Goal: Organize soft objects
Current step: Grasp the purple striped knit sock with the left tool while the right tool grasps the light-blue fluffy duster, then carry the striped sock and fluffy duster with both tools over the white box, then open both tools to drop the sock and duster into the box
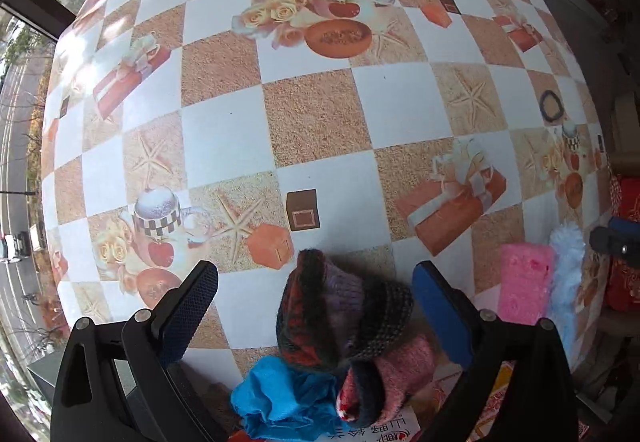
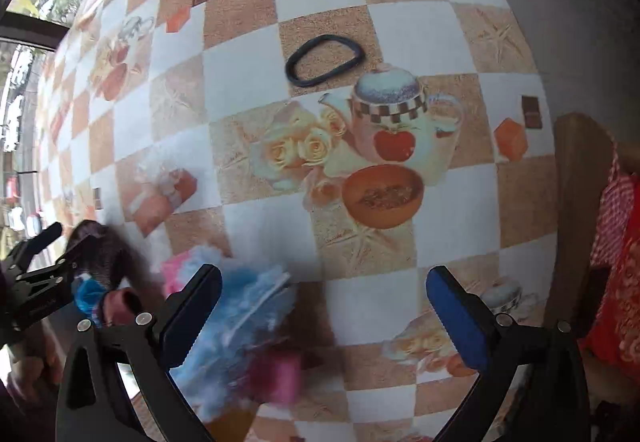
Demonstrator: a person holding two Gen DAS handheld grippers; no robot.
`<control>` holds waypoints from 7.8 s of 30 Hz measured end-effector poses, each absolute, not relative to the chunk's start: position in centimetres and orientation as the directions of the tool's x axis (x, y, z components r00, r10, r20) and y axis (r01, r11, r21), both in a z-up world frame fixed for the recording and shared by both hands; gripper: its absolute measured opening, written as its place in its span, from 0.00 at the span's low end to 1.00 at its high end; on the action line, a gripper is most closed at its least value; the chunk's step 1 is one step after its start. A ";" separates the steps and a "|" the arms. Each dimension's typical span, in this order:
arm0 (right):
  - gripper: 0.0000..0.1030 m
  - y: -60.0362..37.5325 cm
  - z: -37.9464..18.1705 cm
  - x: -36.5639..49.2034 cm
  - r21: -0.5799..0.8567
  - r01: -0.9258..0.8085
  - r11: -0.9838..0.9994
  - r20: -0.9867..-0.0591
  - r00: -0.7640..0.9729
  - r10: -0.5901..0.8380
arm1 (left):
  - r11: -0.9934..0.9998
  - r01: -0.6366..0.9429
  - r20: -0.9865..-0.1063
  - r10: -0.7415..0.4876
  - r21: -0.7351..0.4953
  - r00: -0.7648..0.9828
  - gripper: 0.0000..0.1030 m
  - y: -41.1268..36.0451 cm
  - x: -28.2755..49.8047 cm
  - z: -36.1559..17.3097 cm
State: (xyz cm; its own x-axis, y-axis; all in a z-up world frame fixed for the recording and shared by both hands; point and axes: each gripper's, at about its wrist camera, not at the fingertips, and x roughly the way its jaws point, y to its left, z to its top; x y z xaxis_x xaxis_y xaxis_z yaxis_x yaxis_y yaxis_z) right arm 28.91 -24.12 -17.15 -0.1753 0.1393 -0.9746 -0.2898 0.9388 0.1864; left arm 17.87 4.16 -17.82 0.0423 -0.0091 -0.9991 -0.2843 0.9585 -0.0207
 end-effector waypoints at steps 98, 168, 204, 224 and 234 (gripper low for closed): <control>0.28 -37.0 -7.5 6.9 0.244 -0.115 0.963 -0.967 0.042 0.250 | 0.846 0.460 -0.914 -0.375 -0.269 0.156 0.61 -22.7 1.7 -3.1; 0.28 5.3 -4.6 -8.4 0.304 -0.910 0.282 -0.945 -0.251 0.210 | 0.664 -0.731 -0.956 0.087 -0.155 0.281 0.62 12.8 -22.1 -7.7; 0.28 9.0 -6.0 -8.6 0.284 -0.924 0.255 -0.954 -0.246 0.171 | 0.627 -0.767 -0.971 0.067 -0.138 0.229 0.62 13.6 -22.5 -10.5; 0.28 10.5 -7.3 -7.8 0.282 -0.919 0.274 -0.956 -0.245 0.162 | 0.668 -0.732 -0.975 0.040 -0.136 0.218 0.62 14.4 -20.8 -10.9; 0.29 10.9 -7.4 -7.3 0.293 -0.913 0.283 -0.952 -0.253 0.170 | 0.705 -0.696 -0.970 0.045 -0.139 0.238 0.70 13.9 -20.0 -10.7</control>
